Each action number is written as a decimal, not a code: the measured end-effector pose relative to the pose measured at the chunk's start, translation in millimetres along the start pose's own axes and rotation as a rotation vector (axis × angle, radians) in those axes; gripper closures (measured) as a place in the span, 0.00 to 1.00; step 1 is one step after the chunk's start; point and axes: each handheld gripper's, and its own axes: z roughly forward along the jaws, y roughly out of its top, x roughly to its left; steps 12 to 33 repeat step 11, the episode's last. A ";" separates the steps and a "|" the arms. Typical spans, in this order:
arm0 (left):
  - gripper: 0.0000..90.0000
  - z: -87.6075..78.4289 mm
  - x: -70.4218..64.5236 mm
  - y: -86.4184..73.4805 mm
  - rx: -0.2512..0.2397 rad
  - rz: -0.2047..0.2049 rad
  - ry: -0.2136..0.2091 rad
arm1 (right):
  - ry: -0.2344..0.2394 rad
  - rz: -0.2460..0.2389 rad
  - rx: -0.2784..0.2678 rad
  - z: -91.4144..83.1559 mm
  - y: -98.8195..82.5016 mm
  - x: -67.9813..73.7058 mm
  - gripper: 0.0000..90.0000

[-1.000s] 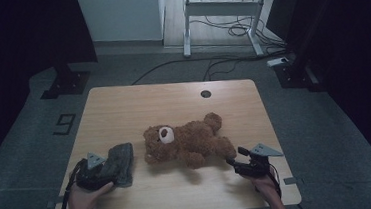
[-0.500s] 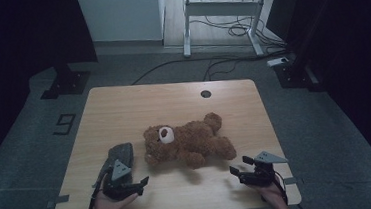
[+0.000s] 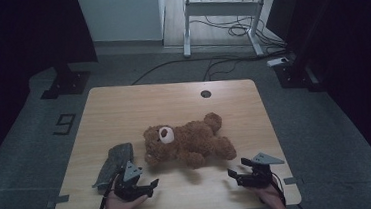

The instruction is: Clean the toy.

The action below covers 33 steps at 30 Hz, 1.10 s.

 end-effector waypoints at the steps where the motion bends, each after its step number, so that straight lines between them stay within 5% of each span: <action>1: 0.25 0.4 -0.6 0.1 0.001 0.003 -0.002 | 0.000 -0.001 0.001 -0.1 -0.2 0.5 0.20; 33: 0.25 -0.7 -0.4 -1.3 0.003 0.004 0.013 | -0.008 0.002 -0.003 0.6 0.6 1.6 0.17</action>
